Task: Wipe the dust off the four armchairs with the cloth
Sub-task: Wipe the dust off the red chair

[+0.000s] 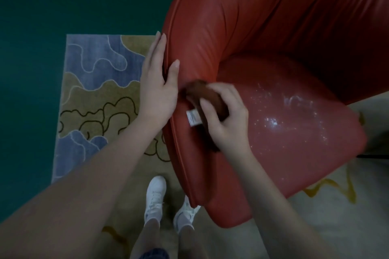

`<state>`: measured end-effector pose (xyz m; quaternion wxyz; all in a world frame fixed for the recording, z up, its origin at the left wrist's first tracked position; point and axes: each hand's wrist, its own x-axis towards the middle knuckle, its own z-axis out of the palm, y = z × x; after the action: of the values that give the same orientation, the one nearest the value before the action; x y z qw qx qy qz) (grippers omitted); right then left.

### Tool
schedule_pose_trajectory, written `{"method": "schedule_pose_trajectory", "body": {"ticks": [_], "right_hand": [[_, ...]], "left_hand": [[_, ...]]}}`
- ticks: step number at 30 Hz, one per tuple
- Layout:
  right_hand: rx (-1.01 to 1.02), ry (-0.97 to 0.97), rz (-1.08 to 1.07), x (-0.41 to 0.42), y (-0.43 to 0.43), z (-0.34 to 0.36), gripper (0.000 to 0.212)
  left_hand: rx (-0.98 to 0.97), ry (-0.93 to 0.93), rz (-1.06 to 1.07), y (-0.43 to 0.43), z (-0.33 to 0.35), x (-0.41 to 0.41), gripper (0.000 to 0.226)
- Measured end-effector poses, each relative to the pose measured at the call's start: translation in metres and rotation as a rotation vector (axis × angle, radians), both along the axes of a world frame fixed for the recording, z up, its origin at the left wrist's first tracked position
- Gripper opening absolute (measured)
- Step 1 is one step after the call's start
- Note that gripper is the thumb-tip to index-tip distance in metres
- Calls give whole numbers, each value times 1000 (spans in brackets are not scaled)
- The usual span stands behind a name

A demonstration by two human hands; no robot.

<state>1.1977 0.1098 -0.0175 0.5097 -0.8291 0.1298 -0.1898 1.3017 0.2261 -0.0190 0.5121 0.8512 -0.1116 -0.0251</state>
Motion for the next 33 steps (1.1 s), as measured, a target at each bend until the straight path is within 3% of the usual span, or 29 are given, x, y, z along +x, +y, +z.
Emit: {"method": "schedule_pose_trajectory", "body": {"ticks": [3, 10, 19, 26, 33], "right_hand": [[-27, -3, -24, 18, 6, -2, 17], [3, 25, 54, -61, 33, -1, 16], [223, 134, -240, -75, 31, -15, 23], [340, 242, -311, -94, 25, -40, 40], [388, 281, -240, -137, 28, -60, 37]], "left_hand": [[14, -6, -4, 0, -1, 2, 53], [-10, 7, -13, -1, 0, 0, 54], [46, -15, 113, 0, 11, -10, 49], [148, -5, 108, 16, 12, -81, 59], [169, 25, 237, 14, 6, -146, 59]]}}
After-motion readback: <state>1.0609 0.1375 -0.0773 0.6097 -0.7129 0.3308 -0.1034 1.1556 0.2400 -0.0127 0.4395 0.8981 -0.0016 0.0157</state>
